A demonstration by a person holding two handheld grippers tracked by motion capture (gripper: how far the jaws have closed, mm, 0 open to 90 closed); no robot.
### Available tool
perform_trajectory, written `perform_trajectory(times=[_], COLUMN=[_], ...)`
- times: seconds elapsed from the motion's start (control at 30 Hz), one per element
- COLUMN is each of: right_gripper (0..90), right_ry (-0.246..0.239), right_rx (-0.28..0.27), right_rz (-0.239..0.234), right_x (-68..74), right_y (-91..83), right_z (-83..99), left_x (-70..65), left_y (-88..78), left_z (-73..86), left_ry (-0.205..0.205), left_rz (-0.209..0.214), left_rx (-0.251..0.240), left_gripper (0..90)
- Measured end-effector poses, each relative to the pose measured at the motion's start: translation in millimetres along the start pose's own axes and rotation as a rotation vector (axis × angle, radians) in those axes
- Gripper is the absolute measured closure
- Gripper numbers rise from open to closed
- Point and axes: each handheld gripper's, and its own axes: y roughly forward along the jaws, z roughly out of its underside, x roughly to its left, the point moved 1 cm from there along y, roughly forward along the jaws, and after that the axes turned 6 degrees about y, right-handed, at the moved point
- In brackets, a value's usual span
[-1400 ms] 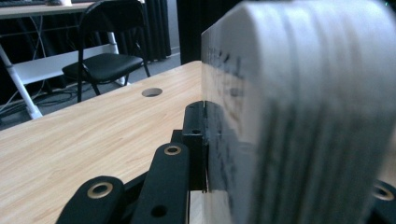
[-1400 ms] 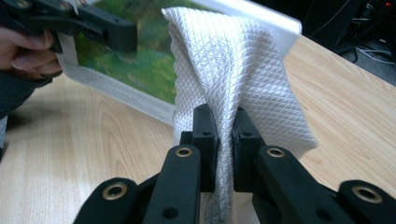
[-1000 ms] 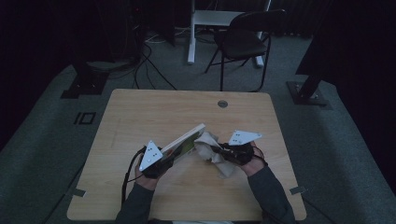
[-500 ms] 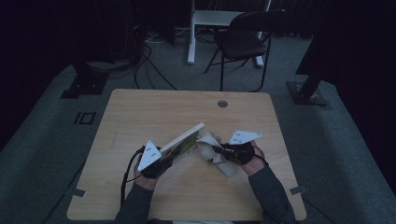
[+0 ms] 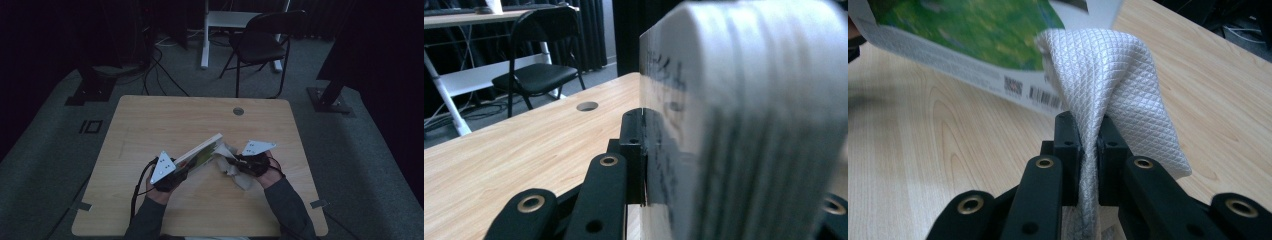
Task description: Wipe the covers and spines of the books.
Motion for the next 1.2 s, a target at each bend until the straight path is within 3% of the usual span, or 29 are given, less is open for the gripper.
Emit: perform_trajectory(times=[0.23, 1.2], right_gripper=[83.2, 83.2], right_ry=[-0.008, -0.030], right_rx=[-0.027, -0.008], right_rz=[-0.004, -0.036], right_x=[3.7, 14.3], right_y=[0.4, 15.3], right_z=[-5.3, -6.9], left_x=[-4.9, -8.7], left_y=[4.3, 7.9], left_z=[-0.1, -0.4], left_ry=[-0.004, -0.027], left_rz=[0.021, 0.039], left_rx=[0.003, 0.001], left_gripper=[77.9, 77.9])
